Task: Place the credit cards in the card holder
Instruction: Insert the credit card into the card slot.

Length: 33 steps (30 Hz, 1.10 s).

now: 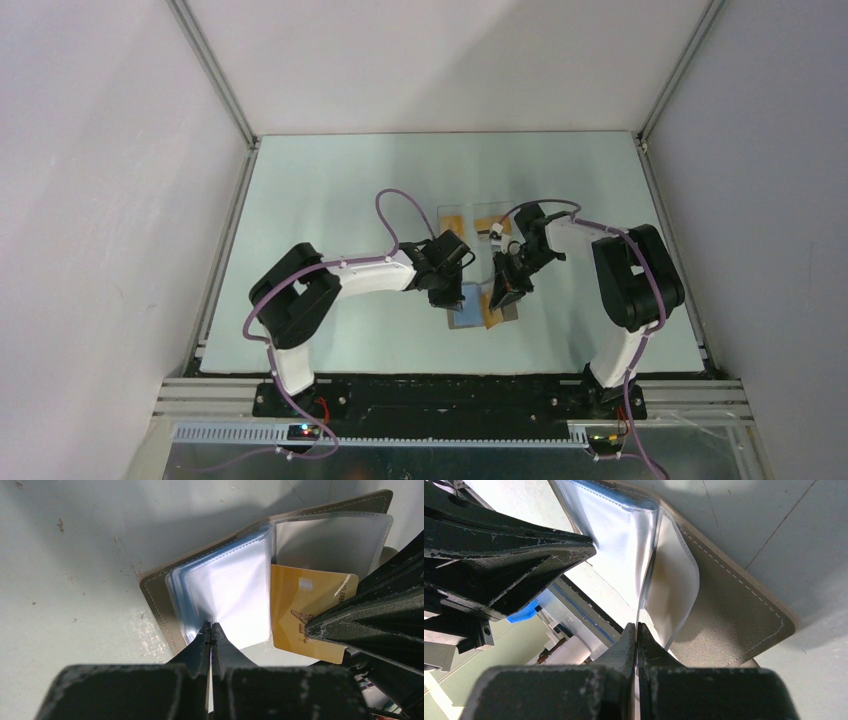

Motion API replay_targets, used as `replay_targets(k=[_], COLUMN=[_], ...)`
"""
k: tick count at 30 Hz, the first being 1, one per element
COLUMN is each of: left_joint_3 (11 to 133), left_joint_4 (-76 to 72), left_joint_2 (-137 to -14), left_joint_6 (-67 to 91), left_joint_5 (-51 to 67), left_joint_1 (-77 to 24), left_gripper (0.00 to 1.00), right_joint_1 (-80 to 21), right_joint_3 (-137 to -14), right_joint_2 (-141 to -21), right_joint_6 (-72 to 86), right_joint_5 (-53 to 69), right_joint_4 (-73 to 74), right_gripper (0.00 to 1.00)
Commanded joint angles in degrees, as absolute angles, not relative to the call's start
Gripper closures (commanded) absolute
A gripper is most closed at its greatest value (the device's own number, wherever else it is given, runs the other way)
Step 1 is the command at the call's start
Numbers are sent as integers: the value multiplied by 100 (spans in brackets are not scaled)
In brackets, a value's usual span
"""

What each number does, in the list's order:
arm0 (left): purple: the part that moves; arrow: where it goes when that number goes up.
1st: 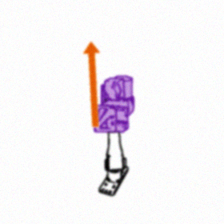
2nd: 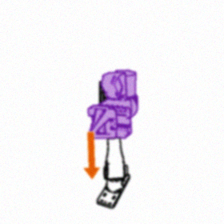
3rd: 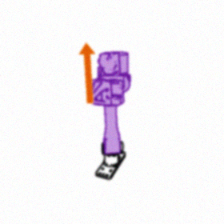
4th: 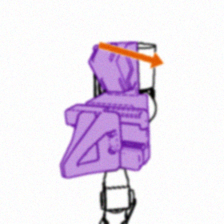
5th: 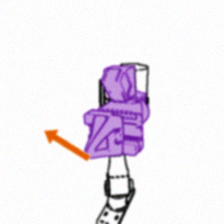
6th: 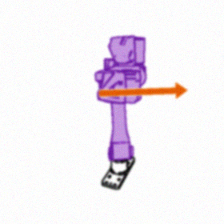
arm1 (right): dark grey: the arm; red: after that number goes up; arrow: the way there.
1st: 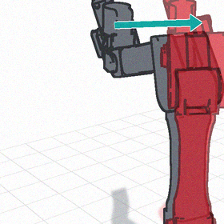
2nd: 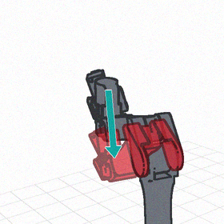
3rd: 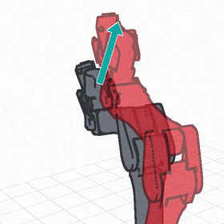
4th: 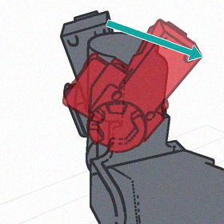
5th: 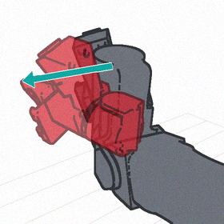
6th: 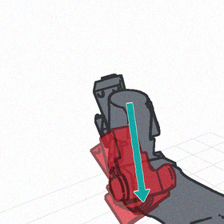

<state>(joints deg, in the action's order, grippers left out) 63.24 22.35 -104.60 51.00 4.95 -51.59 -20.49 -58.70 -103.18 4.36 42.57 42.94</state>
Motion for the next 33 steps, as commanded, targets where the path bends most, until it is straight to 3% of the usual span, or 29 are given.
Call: replay_targets(k=[1, 15, 33], left_joint_3=[6277, 6276, 6271], left_joint_4=[2588, 2585, 2592], left_joint_2=[-10784, -10794, -10797], left_joint_6=[4982, 4983, 4966], left_joint_5=[120, 119, 143], left_joint_1=[-5090, -5092, -5094], left_gripper=[100, 100, 100], right_joint_1=[-2092, -2015, -2177], right_joint_3=[-5834, -5843, -6296], right_joint_2=[-10219, -10096, -10589], right_joint_6=[332, 301, 386], right_joint_5=[4704, 4668, 3598], right_joint_4=[4190, 4214, 4431], right_gripper=[100, 100, 100])
